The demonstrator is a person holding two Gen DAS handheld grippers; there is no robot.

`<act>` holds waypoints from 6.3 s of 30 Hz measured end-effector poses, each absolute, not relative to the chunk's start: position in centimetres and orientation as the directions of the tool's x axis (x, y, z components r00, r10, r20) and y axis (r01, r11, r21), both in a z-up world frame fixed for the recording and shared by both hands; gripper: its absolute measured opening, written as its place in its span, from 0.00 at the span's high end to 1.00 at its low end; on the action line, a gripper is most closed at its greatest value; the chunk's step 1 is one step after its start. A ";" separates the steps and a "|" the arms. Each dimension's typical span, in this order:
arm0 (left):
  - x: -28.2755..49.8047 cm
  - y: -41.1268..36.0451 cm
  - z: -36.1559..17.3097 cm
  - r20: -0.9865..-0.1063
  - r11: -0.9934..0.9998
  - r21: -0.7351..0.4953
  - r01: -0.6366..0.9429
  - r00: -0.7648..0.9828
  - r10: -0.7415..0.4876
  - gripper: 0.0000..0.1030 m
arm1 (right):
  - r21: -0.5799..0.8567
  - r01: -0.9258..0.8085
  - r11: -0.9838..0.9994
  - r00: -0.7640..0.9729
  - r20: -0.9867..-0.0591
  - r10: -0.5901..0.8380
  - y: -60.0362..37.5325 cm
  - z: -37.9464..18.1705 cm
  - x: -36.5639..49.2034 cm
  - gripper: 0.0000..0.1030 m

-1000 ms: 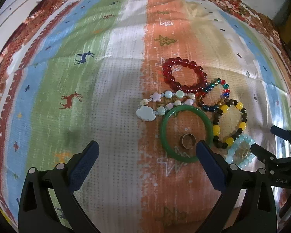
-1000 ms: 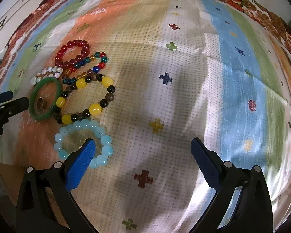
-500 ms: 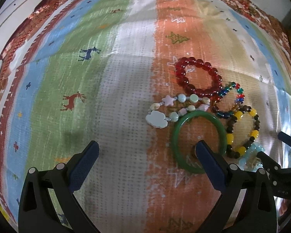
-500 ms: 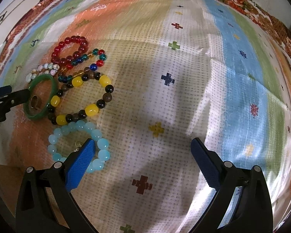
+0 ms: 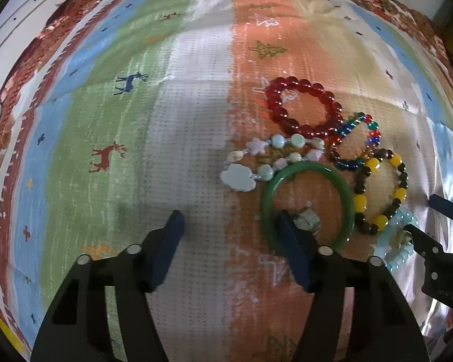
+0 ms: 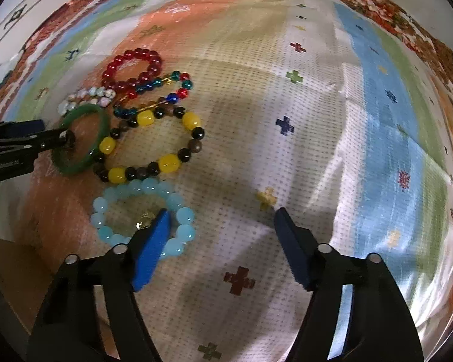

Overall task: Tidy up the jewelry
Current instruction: 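Close left gripper on the green jade bangle while right gripper closes on the light blue bracelet, then carry the green bangle in left gripper and blue bracelet in right gripper over the silver tin, then open left gripper dropping the green bangle into the tin while right gripper releases the blue bracelet, then move both grippers back to the remaining bracelets on the cloth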

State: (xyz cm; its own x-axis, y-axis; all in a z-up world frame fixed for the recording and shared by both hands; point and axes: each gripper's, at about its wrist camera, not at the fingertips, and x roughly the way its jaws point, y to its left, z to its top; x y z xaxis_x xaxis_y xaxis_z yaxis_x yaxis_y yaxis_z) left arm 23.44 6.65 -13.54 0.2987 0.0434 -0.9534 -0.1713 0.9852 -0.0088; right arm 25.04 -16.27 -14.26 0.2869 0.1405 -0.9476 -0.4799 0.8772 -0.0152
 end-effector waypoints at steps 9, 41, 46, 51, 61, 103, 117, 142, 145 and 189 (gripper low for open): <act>23.4 7.1 -13.4 -0.954 0.988 -0.031 -0.153 0.300 0.017 0.93 | 0.002 -0.485 0.875 0.286 -0.945 0.161 -16.6 -14.1 24.8 0.88; 20.0 5.9 -7.7 -0.900 0.984 -0.120 -0.130 0.433 -0.053 0.93 | 0.074 -0.507 0.859 0.402 -0.861 0.312 -16.0 -6.7 21.8 0.88; 19.4 5.6 -7.0 -0.891 0.984 -0.127 -0.125 0.449 -0.058 0.93 | 0.082 -0.501 0.862 0.422 -0.846 0.325 -16.2 -5.7 21.1 0.88; 18.3 5.2 -5.8 -0.874 0.983 -0.150 -0.108 0.478 -0.081 0.93 | 0.089 -0.509 0.856 0.443 -0.825 0.349 -16.4 -4.2 19.8 0.88; 16.0 4.3 -3.7 -0.843 0.983 -0.162 -0.088 0.529 -0.091 0.93 | 0.149 -0.539 0.829 0.456 -0.776 0.436 -16.6 -1.4 17.3 0.88; 5.7 2.5 -1.9 -0.786 0.991 -0.133 -0.032 0.613 -0.085 0.92 | 0.109 -0.643 0.758 0.462 -0.734 0.497 -15.9 0.9 7.4 0.88; 4.9 0.9 -2.9 -0.814 0.994 -0.110 0.022 0.572 -0.102 0.83 | 0.157 -0.629 0.761 0.420 -0.755 0.503 -16.3 -0.3 6.7 0.87; 9.7 5.1 -3.9 -0.850 0.985 -0.097 -0.143 0.527 -0.008 0.52 | 0.136 -0.489 0.862 0.454 -0.804 0.385 -19.2 -2.9 13.2 0.51; 10.4 5.1 -4.3 -0.857 0.987 -0.088 -0.136 0.515 -0.005 0.50 | 0.130 -0.483 0.866 0.455 -0.808 0.375 -19.1 -3.1 14.2 0.51; 21.7 9.4 -8.5 -0.912 0.962 -0.108 -0.253 0.410 0.005 0.43 | 0.128 -0.397 0.909 0.403 -0.865 0.298 -17.1 -7.9 24.5 0.46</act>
State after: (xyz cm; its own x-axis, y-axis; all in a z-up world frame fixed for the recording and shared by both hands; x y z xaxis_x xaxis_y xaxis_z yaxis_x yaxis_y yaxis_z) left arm 21.69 9.44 -8.48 0.4098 0.0053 -0.9122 -0.2526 0.9615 -0.1079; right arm 24.47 -17.09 -7.94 0.4033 0.2980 -0.8652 -0.3966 0.9090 0.1282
